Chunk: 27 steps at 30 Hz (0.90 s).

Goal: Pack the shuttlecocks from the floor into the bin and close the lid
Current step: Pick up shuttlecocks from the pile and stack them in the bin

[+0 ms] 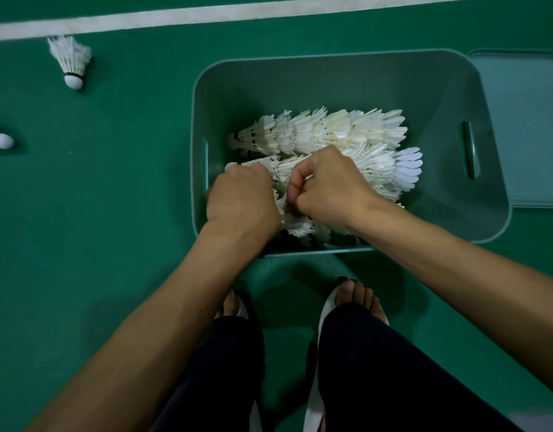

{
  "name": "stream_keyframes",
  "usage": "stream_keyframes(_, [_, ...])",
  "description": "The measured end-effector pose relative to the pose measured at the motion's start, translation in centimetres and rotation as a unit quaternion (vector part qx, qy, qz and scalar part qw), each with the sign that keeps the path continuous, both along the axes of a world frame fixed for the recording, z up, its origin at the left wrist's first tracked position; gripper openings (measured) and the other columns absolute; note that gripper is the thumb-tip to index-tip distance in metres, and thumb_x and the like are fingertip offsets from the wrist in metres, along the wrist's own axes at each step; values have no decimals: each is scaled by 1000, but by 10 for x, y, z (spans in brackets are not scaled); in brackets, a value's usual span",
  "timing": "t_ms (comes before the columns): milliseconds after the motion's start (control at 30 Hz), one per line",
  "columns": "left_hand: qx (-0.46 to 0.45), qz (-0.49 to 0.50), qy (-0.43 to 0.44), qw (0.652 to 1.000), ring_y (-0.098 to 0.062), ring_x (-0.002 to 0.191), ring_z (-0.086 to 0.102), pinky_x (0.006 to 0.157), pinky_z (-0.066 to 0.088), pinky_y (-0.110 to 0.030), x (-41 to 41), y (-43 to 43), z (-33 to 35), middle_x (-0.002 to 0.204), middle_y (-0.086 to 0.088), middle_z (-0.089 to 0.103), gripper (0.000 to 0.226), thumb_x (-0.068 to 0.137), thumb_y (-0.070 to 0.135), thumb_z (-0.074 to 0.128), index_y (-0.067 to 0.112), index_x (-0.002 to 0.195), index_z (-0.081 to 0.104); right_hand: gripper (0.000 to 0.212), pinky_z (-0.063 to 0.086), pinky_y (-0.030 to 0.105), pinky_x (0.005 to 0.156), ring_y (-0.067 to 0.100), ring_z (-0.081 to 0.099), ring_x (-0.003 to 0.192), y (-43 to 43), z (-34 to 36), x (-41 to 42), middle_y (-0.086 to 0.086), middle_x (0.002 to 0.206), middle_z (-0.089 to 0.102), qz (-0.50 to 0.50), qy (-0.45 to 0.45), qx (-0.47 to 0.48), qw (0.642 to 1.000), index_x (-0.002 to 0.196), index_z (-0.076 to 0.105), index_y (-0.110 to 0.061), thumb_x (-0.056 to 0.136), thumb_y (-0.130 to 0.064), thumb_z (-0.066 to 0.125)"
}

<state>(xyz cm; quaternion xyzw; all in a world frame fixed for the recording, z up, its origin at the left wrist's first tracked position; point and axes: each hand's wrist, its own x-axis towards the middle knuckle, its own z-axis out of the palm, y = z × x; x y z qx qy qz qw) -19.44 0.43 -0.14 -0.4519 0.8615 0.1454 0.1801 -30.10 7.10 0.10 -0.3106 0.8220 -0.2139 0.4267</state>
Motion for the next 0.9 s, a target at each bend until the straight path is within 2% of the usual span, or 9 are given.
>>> stream_keyframes(167, [-1,-16,7,1000,-39,109,62,76,44,-38,4,-2,1,123,-25,58,27,92,5,53,3,118,59,32,40,12,45,-7,55,42,-10,1,-5,-15,45,62,13,4,7,1000,62,71,-20,79,7,65])
stream_keyframes(267, [2,-34,13,999,-38,112,61,76,44,-37,5,1,6,122,-25,60,28,92,2,51,2,119,59,30,53,22,61,3,65,65,-11,-1,-3,-9,65,69,33,34,4,999,64,73,-20,79,6,68])
stream_keyframes(333, [19,-36,17,999,-37,116,58,80,46,-37,3,3,10,122,-23,61,28,93,2,50,3,119,60,28,60,29,73,9,68,73,-11,-2,1,-7,70,70,62,68,2,996,66,72,-22,78,4,71])
stream_keyframes(433, [49,-20,43,998,-34,100,58,75,42,-36,0,3,24,107,-18,58,14,91,3,54,8,103,57,22,62,35,77,15,70,73,-15,7,4,-2,74,71,117,115,3,986,74,73,-20,77,1,77])
stream_keyframes(533, [45,-9,103,994,-28,85,50,74,42,-34,-3,3,48,88,-8,48,14,87,1,57,10,85,46,20,62,40,77,23,70,72,-21,27,1,5,75,70,144,160,29,976,85,77,-15,75,2,77])
stream_keyframes(567, [38,-8,126,991,-29,87,55,75,46,-35,0,2,57,89,-8,54,8,85,1,58,8,88,54,20,62,42,78,26,70,72,-22,34,-1,8,75,71,144,181,29,973,85,77,-15,74,2,77])
stream_keyframes(633, [28,-5,174,984,-32,95,65,84,55,-40,7,-7,67,102,-11,66,31,79,1,58,11,107,67,15,62,44,77,29,72,71,-26,49,-4,10,75,73,130,207,14,970,78,76,-16,75,-2,80])
stream_keyframes(733, [10,18,245,969,-28,85,70,79,60,-43,30,-32,74,96,-3,72,44,65,5,56,26,101,71,13,63,38,72,17,75,61,-39,73,-7,2,72,75,113,204,-12,972,74,75,-18,79,-11,85])
stream_keyframes(900, [-13,134,363,922,-3,70,68,70,59,-26,84,-79,66,78,12,72,19,76,11,70,26,88,75,11,60,29,57,12,74,57,-90,101,9,5,71,75,107,163,-101,976,77,75,-12,83,-17,82])
